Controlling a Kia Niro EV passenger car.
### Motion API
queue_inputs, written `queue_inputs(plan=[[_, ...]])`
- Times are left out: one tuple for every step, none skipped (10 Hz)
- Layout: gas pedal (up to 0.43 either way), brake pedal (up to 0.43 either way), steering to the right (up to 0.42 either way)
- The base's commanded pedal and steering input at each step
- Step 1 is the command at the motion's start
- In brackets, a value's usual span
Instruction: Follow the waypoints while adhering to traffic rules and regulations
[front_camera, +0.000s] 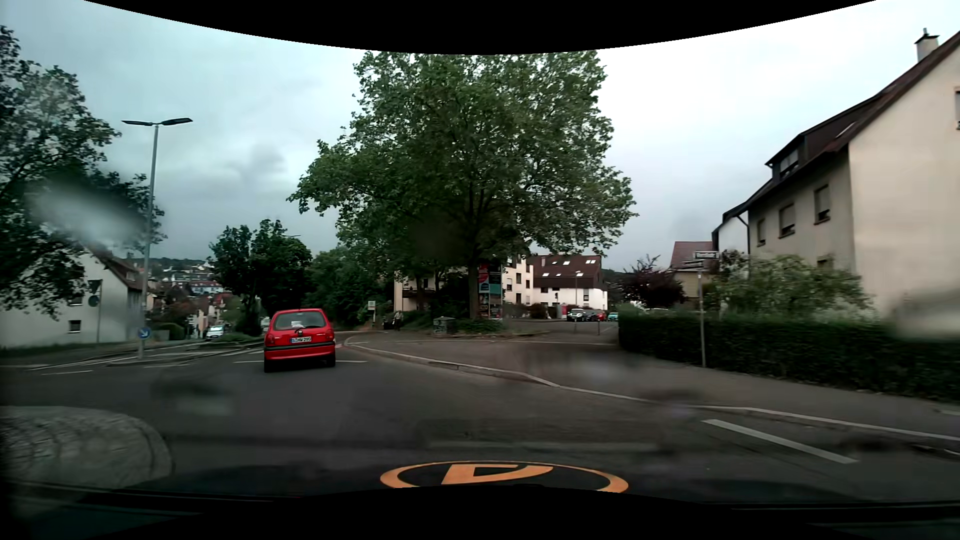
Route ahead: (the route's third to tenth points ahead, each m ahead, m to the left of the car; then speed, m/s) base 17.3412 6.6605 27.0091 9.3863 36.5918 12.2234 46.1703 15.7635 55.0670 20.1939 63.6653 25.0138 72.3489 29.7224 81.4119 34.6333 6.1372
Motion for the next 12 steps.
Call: queue_inputs(plan=[[0.067,0.000,-0.269],[0.079,0.000,-0.269],[0.079,0.000,-0.268],[0.079,0.000,-0.262],[0.098,0.000,-0.252],[0.098,0.000,-0.240],[0.098,0.000,-0.221],[0.098,0.000,-0.200],[0.098,0.000,-0.175],[0.098,0.000,-0.152],[0.098,0.000,-0.128],[0.098,0.000,-0.109]])
